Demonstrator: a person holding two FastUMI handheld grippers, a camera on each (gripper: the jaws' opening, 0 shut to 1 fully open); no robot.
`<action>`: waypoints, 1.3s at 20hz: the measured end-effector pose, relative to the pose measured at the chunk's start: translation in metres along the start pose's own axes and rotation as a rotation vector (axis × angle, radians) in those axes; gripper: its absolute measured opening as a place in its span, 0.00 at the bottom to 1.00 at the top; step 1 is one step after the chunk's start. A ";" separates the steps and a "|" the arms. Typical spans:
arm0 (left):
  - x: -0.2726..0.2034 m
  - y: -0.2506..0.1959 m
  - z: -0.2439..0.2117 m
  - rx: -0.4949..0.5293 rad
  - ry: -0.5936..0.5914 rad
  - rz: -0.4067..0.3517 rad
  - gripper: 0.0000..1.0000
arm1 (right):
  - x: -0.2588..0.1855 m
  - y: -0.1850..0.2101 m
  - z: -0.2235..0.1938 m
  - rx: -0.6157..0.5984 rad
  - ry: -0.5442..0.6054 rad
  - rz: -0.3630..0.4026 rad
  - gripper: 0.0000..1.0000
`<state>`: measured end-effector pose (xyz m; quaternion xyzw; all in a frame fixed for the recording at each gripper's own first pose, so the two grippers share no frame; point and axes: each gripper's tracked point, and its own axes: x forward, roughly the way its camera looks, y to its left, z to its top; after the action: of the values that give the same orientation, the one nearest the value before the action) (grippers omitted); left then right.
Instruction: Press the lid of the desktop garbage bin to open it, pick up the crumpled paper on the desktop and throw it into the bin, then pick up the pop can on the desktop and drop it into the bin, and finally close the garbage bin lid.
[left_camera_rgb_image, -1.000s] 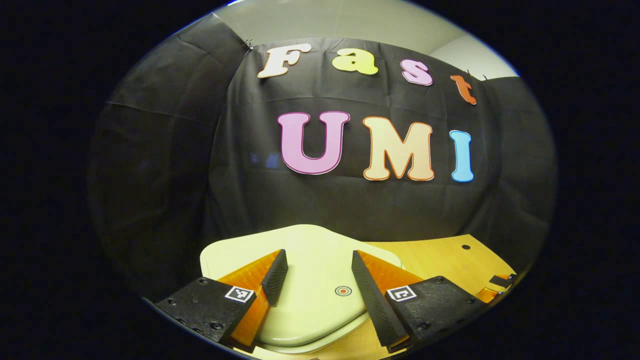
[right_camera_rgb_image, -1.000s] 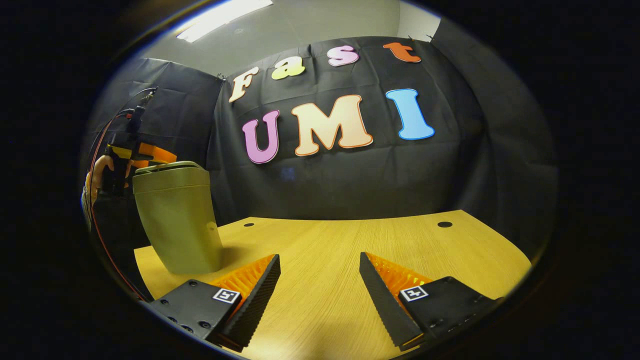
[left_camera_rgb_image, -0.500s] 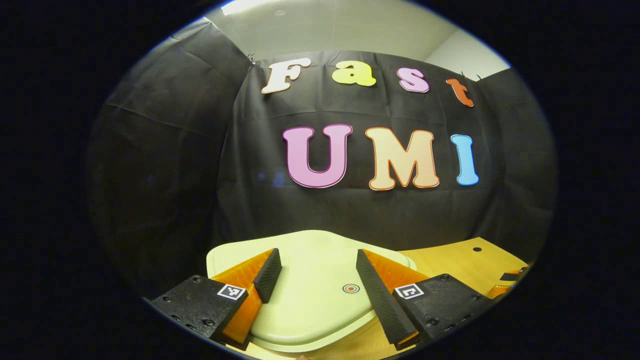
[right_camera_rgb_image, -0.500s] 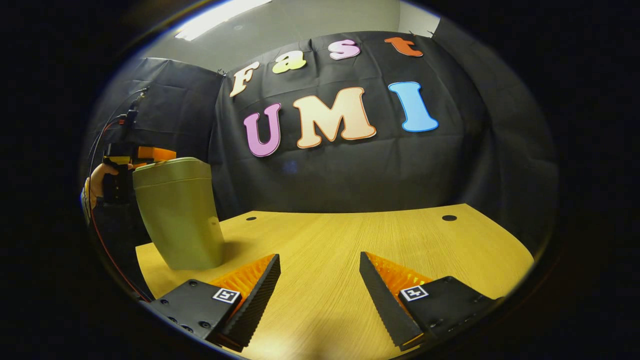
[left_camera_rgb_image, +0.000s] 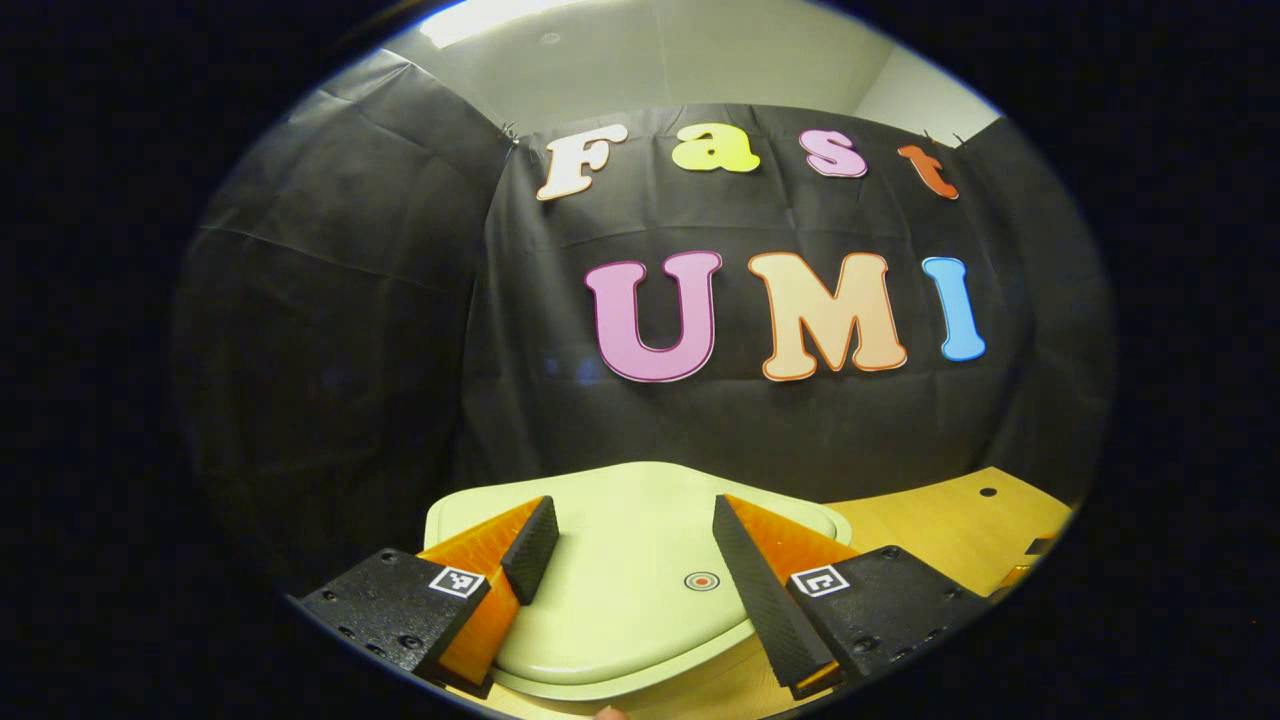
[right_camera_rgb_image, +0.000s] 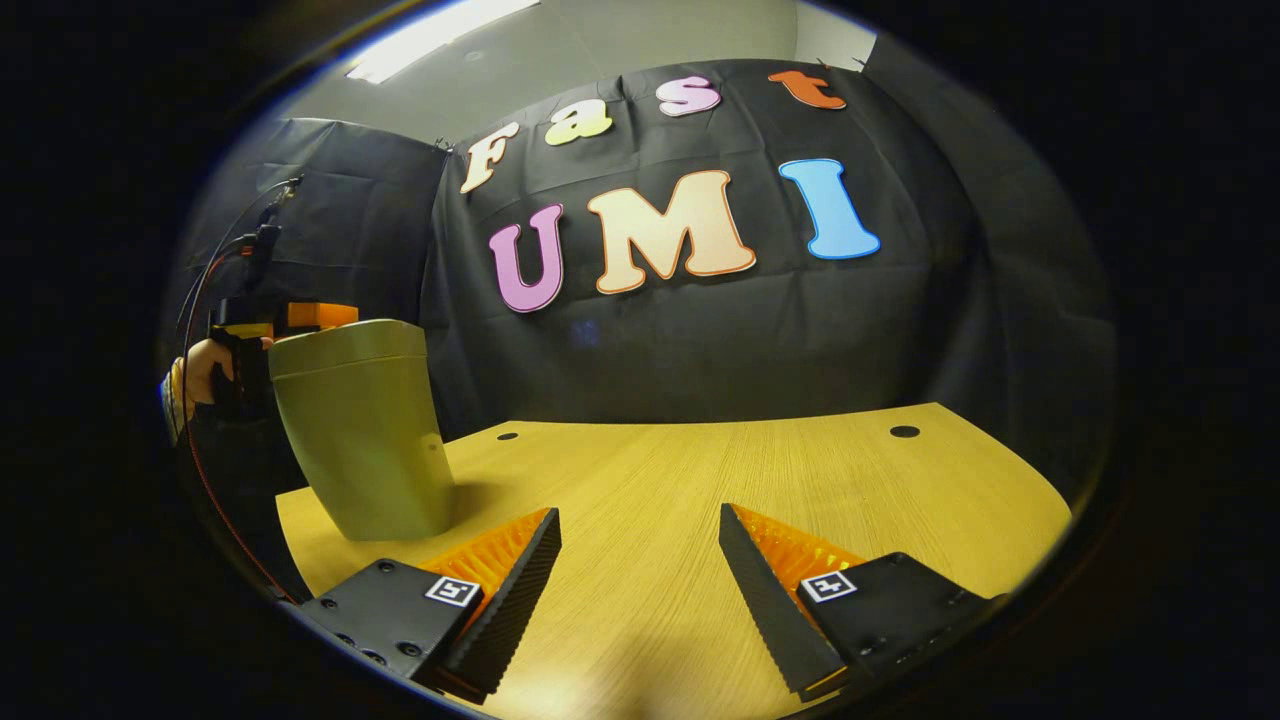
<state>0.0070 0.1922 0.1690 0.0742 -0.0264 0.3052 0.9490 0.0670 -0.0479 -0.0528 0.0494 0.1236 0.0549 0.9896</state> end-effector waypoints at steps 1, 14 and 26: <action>0.000 0.000 0.004 -0.004 -0.013 -0.005 0.95 | -0.001 0.002 0.002 0.003 -0.004 0.006 1.00; -0.046 -0.112 0.045 -0.056 -0.149 -0.405 0.93 | -0.004 0.006 0.013 -0.004 -0.038 -0.014 0.97; -0.084 -0.197 -0.079 -0.097 -0.105 -0.701 0.91 | 0.005 0.046 0.014 -0.100 -0.073 0.012 0.99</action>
<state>0.0541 -0.0017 0.0582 0.0491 -0.0628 -0.0446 0.9958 0.0706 -0.0032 -0.0353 0.0024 0.0842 0.0651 0.9943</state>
